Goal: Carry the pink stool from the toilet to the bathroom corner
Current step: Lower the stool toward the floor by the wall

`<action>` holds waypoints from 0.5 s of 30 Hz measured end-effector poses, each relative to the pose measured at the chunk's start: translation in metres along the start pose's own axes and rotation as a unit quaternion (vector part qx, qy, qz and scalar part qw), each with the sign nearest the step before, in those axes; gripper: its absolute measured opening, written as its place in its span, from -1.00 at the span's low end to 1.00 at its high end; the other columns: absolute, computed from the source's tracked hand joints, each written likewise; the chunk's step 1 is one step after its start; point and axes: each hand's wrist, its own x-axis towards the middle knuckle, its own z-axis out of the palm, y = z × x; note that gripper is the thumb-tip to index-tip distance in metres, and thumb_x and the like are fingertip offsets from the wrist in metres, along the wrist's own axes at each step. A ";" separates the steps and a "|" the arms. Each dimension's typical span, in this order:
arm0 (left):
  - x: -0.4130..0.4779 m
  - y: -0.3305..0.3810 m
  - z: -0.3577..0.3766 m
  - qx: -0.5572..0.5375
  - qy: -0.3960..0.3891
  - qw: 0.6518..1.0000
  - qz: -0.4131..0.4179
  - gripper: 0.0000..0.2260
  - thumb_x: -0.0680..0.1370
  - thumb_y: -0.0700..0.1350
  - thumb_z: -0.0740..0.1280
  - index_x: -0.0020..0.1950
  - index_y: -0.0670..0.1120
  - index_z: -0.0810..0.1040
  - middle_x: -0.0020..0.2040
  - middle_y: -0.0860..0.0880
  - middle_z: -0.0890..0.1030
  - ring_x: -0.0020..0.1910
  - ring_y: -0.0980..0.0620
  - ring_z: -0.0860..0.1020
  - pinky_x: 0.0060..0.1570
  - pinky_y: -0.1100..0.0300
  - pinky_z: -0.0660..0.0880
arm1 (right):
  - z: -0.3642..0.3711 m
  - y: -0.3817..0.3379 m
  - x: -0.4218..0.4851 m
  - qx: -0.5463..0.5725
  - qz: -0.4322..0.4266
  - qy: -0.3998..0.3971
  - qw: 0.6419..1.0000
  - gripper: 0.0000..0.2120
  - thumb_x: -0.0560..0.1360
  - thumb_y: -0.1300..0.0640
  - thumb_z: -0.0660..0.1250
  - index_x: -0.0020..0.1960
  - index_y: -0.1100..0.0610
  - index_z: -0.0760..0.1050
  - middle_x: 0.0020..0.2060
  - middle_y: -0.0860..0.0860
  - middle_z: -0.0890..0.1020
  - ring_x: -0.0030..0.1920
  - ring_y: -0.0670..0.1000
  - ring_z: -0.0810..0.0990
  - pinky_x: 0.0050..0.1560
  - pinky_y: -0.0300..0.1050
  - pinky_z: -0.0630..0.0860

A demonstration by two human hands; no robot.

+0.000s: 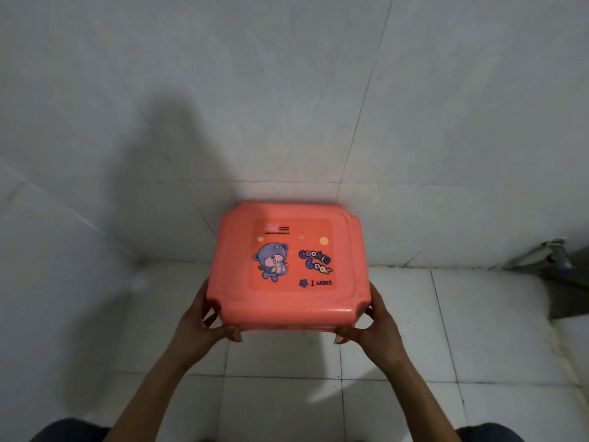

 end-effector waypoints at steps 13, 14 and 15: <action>0.009 -0.037 0.011 0.039 0.002 0.999 0.013 0.05 -0.05 0.08 0.56 0.38 0.18 0.15 0.29 0.00 0.45 0.27 0.05 0.43 0.22 0.13 0.42 | 0.018 0.046 0.017 0.016 -0.006 0.004 1.000 -0.07 0.18 0.27 0.56 0.41 -0.06 0.17 0.12 -0.11 0.52 0.03 -0.14 0.49 -0.30 -0.48 0.44; 0.010 -0.040 0.012 0.040 0.003 0.999 0.013 0.07 -0.07 0.11 0.57 0.37 0.18 0.16 0.28 0.00 0.45 0.27 0.05 0.43 0.24 0.11 0.42 | 0.019 0.049 0.019 0.018 -0.009 0.005 1.000 -0.07 0.18 0.28 0.56 0.41 -0.05 0.17 0.12 -0.10 0.52 0.00 -0.19 0.49 -0.31 -0.50 0.45; 0.011 -0.044 0.013 0.041 0.004 0.999 0.013 0.08 -0.09 0.13 0.57 0.36 0.20 0.16 0.27 0.01 0.46 0.28 0.06 0.43 0.24 0.15 0.42 | 0.020 0.053 0.020 0.021 -0.011 0.003 1.000 -0.08 0.19 0.30 0.55 0.41 -0.04 0.18 0.12 -0.09 0.52 -0.03 -0.23 0.49 -0.31 -0.53 0.45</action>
